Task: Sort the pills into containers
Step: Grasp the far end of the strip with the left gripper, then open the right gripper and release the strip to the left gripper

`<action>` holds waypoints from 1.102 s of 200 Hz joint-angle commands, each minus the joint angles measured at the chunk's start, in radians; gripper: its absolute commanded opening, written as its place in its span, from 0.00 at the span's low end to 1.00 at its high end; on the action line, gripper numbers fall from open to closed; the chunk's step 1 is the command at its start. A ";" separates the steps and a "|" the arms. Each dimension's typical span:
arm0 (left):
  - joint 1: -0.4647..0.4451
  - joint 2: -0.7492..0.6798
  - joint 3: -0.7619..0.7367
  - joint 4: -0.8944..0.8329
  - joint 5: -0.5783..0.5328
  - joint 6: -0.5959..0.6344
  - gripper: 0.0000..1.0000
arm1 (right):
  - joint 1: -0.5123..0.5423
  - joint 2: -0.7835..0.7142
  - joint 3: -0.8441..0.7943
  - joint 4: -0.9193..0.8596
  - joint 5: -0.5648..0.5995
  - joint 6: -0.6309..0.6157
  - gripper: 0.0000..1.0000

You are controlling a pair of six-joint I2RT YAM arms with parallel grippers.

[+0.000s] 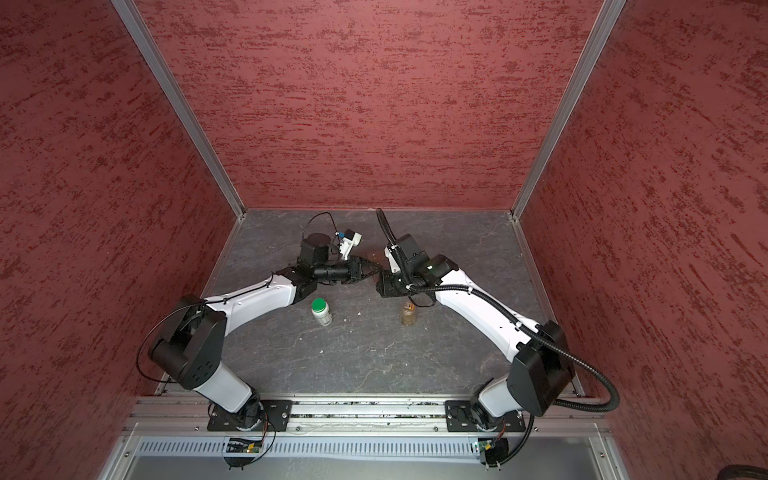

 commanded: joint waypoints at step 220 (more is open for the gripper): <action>0.019 -0.051 -0.032 -0.025 0.036 0.016 0.00 | -0.043 0.026 -0.018 -0.007 0.106 -0.015 0.41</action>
